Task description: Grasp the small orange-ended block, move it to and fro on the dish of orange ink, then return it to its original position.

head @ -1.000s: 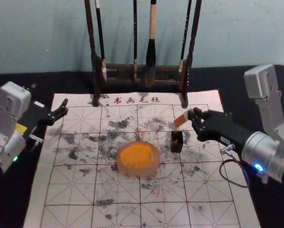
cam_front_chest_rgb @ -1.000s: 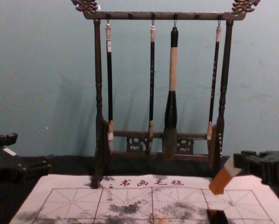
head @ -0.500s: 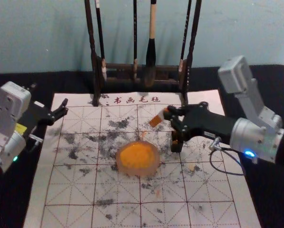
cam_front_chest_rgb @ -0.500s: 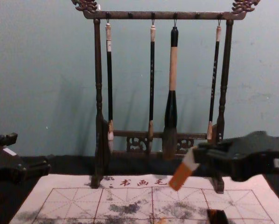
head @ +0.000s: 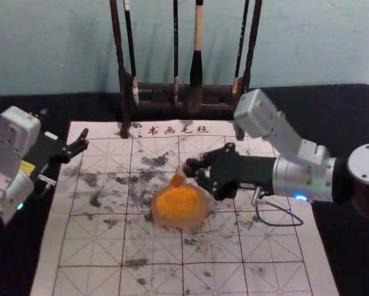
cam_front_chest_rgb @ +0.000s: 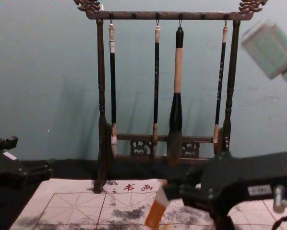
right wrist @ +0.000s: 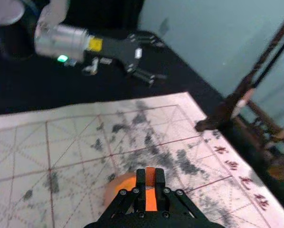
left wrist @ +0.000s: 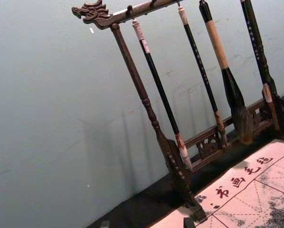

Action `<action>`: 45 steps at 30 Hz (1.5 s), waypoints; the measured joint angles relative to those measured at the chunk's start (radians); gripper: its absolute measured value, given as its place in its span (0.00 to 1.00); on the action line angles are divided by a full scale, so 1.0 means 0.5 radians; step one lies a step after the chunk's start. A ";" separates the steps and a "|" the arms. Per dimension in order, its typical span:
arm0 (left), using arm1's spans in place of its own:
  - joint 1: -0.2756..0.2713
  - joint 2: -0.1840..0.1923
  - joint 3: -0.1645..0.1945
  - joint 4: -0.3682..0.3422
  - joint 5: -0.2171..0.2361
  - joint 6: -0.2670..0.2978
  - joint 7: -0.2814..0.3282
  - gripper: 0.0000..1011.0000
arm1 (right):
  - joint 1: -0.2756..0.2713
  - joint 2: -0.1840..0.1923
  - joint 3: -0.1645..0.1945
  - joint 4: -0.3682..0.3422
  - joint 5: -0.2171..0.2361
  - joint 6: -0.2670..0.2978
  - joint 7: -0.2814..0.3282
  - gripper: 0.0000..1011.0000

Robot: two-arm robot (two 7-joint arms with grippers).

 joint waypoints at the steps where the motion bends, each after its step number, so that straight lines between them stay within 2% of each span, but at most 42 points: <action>1: 0.000 0.000 0.000 0.000 0.000 0.000 0.000 0.99 | 0.024 0.006 -0.035 0.018 -0.022 -0.013 0.024 0.11; 6: 0.000 0.000 0.000 0.000 0.000 0.000 0.000 0.99 | 0.089 0.015 -0.117 0.072 -0.072 -0.042 0.065 0.11; 17: 0.000 0.000 0.000 0.000 0.000 0.000 0.000 0.99 | 0.193 -0.020 -0.208 0.194 -0.154 -0.051 0.085 0.11; 27: 0.000 0.000 0.000 0.000 0.000 0.000 0.000 0.99 | 0.246 -0.061 -0.240 0.254 -0.205 -0.041 0.078 0.11; 45: 0.000 0.000 0.000 0.000 0.000 0.000 0.000 0.99 | 0.259 -0.078 -0.257 0.289 -0.246 -0.015 0.076 0.11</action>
